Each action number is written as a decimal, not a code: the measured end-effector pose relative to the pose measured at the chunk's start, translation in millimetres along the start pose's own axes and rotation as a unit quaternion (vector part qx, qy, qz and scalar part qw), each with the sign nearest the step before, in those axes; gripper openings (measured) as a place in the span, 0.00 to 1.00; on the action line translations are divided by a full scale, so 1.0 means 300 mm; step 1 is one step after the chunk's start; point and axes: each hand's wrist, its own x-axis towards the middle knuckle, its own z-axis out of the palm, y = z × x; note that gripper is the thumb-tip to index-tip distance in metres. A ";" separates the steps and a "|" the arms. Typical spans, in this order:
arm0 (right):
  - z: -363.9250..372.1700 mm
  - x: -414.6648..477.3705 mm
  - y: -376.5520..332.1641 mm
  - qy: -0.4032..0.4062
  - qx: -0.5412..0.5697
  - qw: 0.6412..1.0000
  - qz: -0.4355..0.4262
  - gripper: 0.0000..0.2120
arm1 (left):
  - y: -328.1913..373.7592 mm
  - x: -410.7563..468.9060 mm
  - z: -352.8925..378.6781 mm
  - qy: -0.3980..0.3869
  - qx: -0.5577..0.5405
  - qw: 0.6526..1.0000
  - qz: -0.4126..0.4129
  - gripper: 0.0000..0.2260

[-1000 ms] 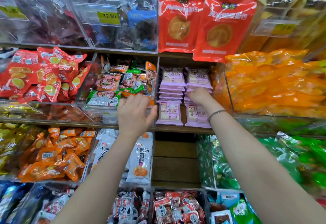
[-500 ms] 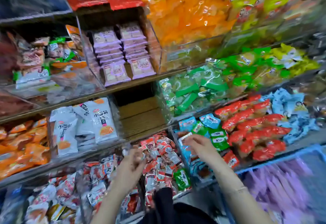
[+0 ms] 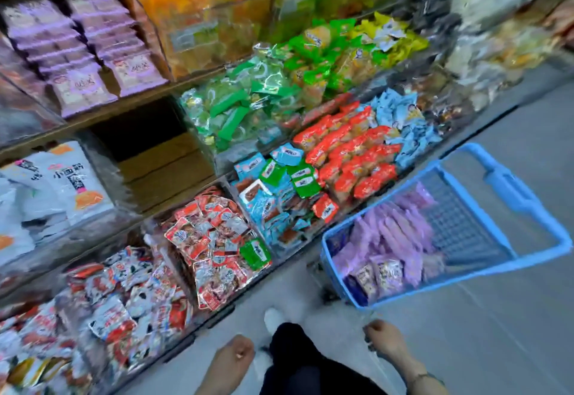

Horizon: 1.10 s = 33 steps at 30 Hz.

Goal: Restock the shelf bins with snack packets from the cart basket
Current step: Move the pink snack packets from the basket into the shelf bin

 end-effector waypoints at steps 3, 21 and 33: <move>-0.065 -0.002 0.039 0.029 0.050 0.998 0.010 0.10 | 0.072 -0.005 0.037 0.004 -0.026 1.000 -0.004 0.08; -0.799 0.425 0.114 0.056 0.181 0.982 -0.015 0.07 | 0.829 0.311 0.461 0.008 -0.132 0.991 0.017 0.06; -0.832 0.707 0.036 -0.061 0.181 0.982 0.013 0.23 | 1.130 0.551 0.778 0.037 -0.152 0.987 -0.034 0.03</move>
